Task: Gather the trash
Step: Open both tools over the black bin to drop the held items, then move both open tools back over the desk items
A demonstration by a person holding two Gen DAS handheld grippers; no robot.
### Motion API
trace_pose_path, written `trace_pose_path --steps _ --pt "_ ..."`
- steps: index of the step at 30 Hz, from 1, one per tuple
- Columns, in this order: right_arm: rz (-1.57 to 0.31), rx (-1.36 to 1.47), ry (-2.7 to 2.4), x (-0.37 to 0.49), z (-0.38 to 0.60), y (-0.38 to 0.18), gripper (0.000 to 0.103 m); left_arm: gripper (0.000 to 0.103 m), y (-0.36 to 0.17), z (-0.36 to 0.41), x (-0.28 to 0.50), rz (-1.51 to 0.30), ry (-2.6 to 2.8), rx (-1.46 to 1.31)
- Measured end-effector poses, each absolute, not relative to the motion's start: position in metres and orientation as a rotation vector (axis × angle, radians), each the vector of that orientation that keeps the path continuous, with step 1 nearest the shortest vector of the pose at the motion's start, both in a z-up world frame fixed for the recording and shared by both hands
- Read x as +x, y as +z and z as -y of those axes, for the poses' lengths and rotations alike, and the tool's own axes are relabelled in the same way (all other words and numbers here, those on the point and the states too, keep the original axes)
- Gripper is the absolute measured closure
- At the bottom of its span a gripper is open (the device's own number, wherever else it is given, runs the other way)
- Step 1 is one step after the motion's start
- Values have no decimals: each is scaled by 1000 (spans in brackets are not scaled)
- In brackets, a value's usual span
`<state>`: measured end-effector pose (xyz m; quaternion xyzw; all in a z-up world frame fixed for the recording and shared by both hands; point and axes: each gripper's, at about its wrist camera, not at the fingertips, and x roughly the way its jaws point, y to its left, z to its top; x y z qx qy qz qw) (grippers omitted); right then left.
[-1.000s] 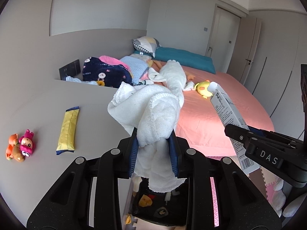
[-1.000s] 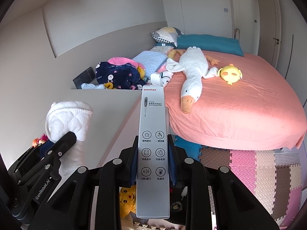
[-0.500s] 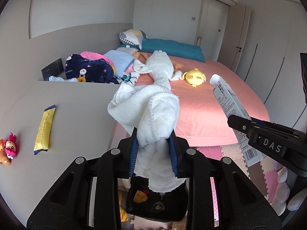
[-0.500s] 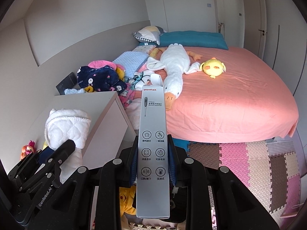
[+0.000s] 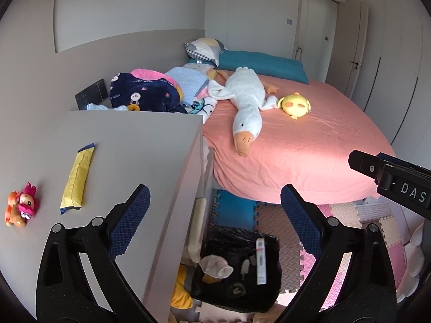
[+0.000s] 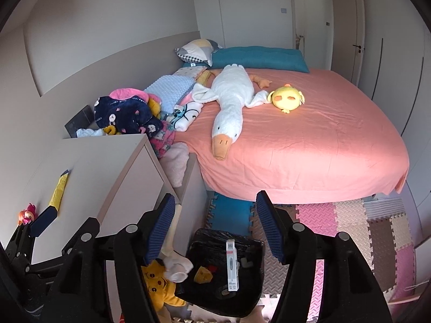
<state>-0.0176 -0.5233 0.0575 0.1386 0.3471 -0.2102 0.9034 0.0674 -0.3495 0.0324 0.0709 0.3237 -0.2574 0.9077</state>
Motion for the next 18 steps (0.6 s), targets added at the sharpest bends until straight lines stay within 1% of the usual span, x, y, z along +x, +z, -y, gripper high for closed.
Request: trace_pose_path --steps 18 --pt "-709 276 -423 -9 504 61 39 9 33 324 73 -673 -512 134"
